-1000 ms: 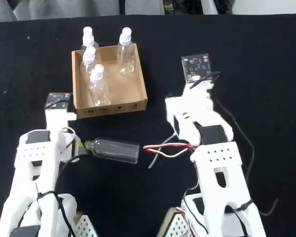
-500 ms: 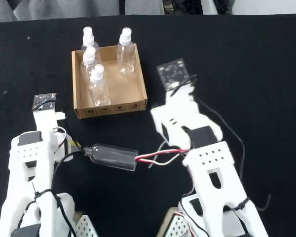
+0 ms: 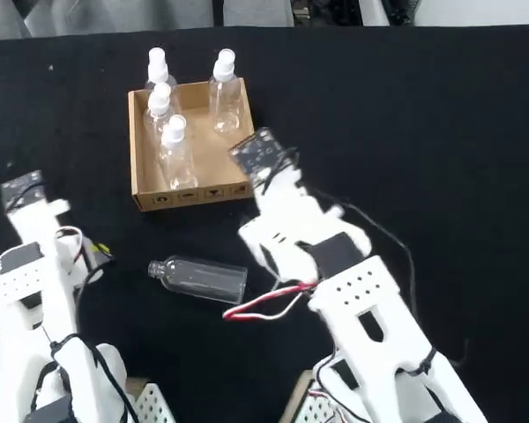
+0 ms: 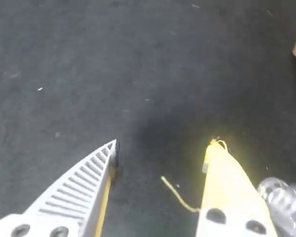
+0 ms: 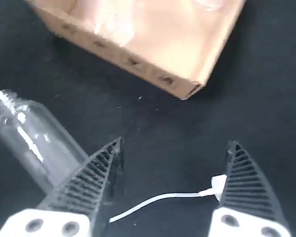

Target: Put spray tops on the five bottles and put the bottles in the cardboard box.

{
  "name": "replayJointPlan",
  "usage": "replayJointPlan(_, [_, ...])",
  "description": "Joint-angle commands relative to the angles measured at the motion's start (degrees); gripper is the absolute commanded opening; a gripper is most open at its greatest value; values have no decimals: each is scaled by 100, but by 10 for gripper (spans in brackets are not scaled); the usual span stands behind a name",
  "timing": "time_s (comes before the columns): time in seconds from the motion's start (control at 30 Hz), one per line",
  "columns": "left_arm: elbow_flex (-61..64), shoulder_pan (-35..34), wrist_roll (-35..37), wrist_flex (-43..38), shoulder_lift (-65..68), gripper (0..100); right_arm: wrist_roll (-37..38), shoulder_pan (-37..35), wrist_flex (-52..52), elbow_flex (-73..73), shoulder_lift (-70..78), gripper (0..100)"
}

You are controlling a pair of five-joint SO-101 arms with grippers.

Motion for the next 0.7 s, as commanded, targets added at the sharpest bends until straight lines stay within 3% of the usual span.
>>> replayJointPlan(0.0, [-154,-426,255,-290,-53,256,53,-369,132,-470,-224,279])
replayJointPlan(0.2, [-163,-725,448,-360,-53,256,281,-862,132,-479,-224,279])
replayJointPlan(0.67, [-127,-725,448,-484,-44,256,598,-1960,870,-1077,-198,279])
